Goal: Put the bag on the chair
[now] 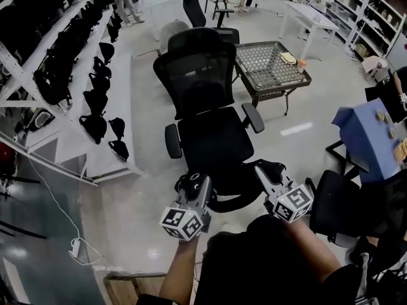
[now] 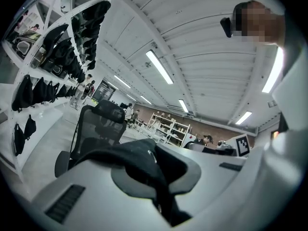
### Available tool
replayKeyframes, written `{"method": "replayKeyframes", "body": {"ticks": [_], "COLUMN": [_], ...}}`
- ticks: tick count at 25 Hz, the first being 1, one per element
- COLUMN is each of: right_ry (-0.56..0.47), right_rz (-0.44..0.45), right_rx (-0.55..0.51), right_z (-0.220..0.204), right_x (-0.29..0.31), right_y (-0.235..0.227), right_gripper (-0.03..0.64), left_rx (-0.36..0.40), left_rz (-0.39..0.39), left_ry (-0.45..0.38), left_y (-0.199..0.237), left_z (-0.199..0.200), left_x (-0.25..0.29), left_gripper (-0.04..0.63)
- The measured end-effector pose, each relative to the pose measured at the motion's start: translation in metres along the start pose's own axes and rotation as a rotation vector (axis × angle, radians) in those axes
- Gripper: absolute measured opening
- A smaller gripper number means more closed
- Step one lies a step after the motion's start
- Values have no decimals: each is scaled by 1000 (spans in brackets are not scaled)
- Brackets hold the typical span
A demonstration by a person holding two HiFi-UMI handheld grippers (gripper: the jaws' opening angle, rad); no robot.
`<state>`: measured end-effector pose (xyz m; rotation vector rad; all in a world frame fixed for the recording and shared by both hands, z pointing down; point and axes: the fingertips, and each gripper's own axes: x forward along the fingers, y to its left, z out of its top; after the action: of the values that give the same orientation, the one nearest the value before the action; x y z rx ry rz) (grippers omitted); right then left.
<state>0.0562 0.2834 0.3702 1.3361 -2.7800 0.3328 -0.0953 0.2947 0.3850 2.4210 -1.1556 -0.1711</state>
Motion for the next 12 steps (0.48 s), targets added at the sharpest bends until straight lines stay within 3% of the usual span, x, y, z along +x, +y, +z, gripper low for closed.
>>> {"method": "replayKeyframes", "body": {"ticks": [8,12], "right_ry": [6,11], "right_rz": [-4,35], "right_rx": [17,18], "right_z": [-1,3], "right_x": [19,31], "right_y": [-13,-18], "right_gripper": [20,20], "left_rx": [17,16], "left_rz": [11,41], "left_ry": [-9,-15], "left_y": [13,17], "left_z": [7,12], "left_x": [9,12], "left_gripper": [20,20]}}
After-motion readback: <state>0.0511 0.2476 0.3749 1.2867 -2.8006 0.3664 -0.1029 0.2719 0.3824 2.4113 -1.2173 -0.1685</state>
